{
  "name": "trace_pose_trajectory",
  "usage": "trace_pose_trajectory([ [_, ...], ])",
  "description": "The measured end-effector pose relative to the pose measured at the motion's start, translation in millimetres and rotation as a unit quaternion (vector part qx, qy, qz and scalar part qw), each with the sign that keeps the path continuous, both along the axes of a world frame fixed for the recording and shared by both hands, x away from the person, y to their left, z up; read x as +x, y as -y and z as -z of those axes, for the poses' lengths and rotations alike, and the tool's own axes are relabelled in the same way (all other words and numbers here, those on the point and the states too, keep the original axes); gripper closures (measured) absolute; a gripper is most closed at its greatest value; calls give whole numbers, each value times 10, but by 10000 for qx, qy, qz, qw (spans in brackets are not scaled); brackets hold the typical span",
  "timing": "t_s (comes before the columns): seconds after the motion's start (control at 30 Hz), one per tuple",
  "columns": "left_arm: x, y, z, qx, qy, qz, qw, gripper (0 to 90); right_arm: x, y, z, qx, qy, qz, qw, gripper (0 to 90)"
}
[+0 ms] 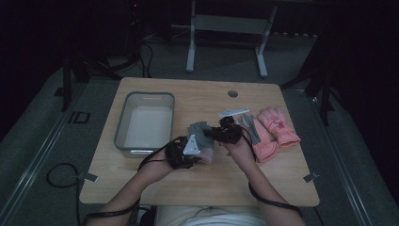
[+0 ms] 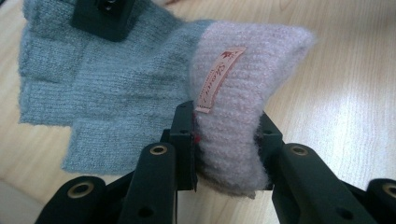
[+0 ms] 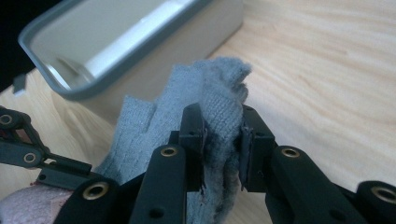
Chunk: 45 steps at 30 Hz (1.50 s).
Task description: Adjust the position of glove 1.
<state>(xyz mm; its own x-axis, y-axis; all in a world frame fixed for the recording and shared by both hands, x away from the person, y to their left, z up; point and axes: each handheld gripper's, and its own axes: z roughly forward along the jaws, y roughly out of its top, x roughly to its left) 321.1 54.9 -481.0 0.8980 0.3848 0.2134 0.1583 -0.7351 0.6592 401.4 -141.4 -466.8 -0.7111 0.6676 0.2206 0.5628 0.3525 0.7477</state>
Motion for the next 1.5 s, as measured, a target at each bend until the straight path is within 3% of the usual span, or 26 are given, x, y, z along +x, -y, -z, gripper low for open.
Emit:
trace_pose_trajectory([
  [0.1, 21, -42, -148, 89, 95, 30, 9999, 688, 23, -22, -92, 70, 69, -22, 9999, 746],
  [0.4, 92, -229, -393, 236, 304, -11, 9993, 689, 127, -207, -336, 173, 208, -93, 9996, 745],
  [0.57, 120, -298, -461, 237, 328, -45, 9992, 689, 159, -274, -398, 181, 249, -120, 9995, 746],
  [0.8, 197, -505, -630, 296, 382, -169, 9987, 688, 271, -522, -572, 166, 351, -210, 9990, 745],
  [1.03, 223, -679, -691, 370, 445, -272, 9980, 688, 341, -740, -655, 125, 410, -305, 9986, 745],
  [1.27, 231, -860, -686, 539, 468, -436, 9965, 688, 403, -985, -646, 101, 397, -403, 9983, 745],
  [1.5, 278, -1102, -659, 532, 461, -526, 9961, 687, 480, -1235, -613, 101, 386, -478, 9981, 745],
])
